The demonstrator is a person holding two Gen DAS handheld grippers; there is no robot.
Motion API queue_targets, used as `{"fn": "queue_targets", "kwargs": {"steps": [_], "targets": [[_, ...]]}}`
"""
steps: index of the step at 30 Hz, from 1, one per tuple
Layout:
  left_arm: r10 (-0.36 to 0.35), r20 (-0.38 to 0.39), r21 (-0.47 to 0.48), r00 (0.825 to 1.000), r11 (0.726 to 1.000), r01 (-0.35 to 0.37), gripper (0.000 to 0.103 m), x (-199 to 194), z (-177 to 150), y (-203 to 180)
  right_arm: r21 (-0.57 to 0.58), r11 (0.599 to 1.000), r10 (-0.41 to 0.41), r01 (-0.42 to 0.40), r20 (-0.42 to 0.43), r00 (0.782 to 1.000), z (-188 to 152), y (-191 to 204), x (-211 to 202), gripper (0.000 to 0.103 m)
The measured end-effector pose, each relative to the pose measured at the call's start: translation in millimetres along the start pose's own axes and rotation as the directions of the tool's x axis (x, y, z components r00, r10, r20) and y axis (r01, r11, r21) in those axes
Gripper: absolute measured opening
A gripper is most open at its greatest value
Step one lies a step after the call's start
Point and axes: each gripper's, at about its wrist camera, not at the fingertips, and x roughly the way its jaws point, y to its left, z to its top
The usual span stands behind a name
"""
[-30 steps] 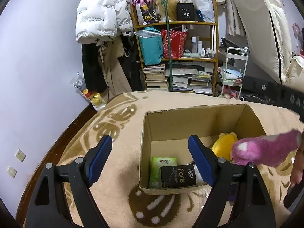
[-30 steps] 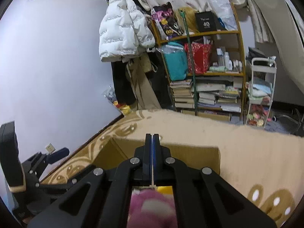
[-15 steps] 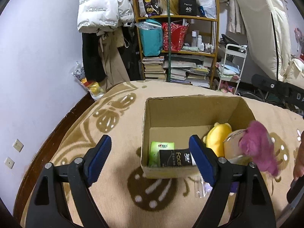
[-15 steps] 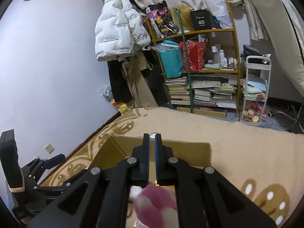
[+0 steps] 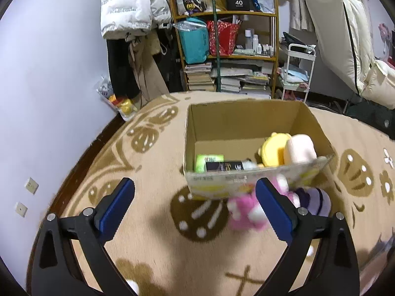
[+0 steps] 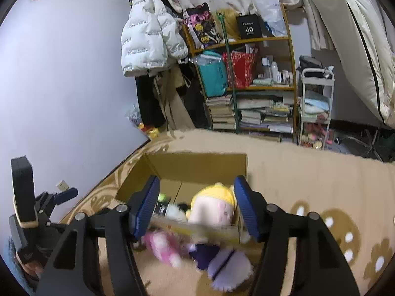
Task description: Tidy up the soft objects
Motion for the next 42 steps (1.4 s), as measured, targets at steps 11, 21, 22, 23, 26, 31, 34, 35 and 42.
{"fn": "queue_targets", "kwargs": {"steps": [11, 21, 22, 23, 26, 31, 34, 35, 42], "targets": [[-0.043, -0.071, -0.027, 0.997, 0.999, 0.041, 0.098, 0.6, -28.1, -4.2, 0.085, 0.996, -0.023, 0.03, -0.086, 0.996, -42.7, -9.3, -1.0, 0.089], [-0.126, -0.087, -0.046, 0.988, 0.991, 0.122, 0.098, 26.0, -29.4, -22.7, 0.209, 0.973, -0.047, 0.094, -0.222, 0.974, -62.1, -46.0, 34.1, 0.089], [-0.132, -0.084, -0.039, 0.988, 0.991, 0.129, 0.098, 29.3, -28.8, -27.2, 0.22, 0.97, -0.045, 0.098, -0.234, 0.971, -63.8, -49.3, 37.8, 0.089], [-0.136, -0.082, -0.031, 0.987, 0.99, 0.134, 0.098, 31.6, -28.4, -30.9, 0.233, 0.967, -0.045, 0.105, -0.25, 0.967, -65.1, -53.6, 42.4, 0.089], [-0.155, -0.073, -0.007, 0.985, 0.988, 0.155, 0.098, 38.6, -26.4, -42.1, 0.246, 0.962, -0.047, 0.117, -0.276, 0.96, -67.1, -59.4, 49.9, 0.089], [-0.183, -0.072, 0.043, 0.981, 0.982, 0.186, 0.098, 50.3, -25.1, -64.3, 0.256, 0.959, -0.036, 0.118, -0.302, 0.953, -66.6, -67.0, 61.9, 0.089], [-0.185, -0.092, 0.073, 0.978, 0.979, 0.192, 0.098, 59.2, -26.9, -76.3, 0.268, 0.956, -0.031, 0.121, -0.316, 0.948, -67.8, -70.7, 69.2, 0.089], [-0.184, -0.098, 0.08, 0.978, 0.978, 0.192, 0.098, 61.6, -27.8, -78.9, 0.274, 0.954, -0.027, 0.121, -0.321, 0.947, -68.5, -72.3, 71.3, 0.089], [-0.19, -0.15, 0.105, 0.97, 0.973, 0.207, 0.098, 81.4, -34.2, -95.4, 0.3, 0.945, -0.003, 0.131, -0.393, 0.919, -80.0, -76.8, 92.0, 0.089]]}}
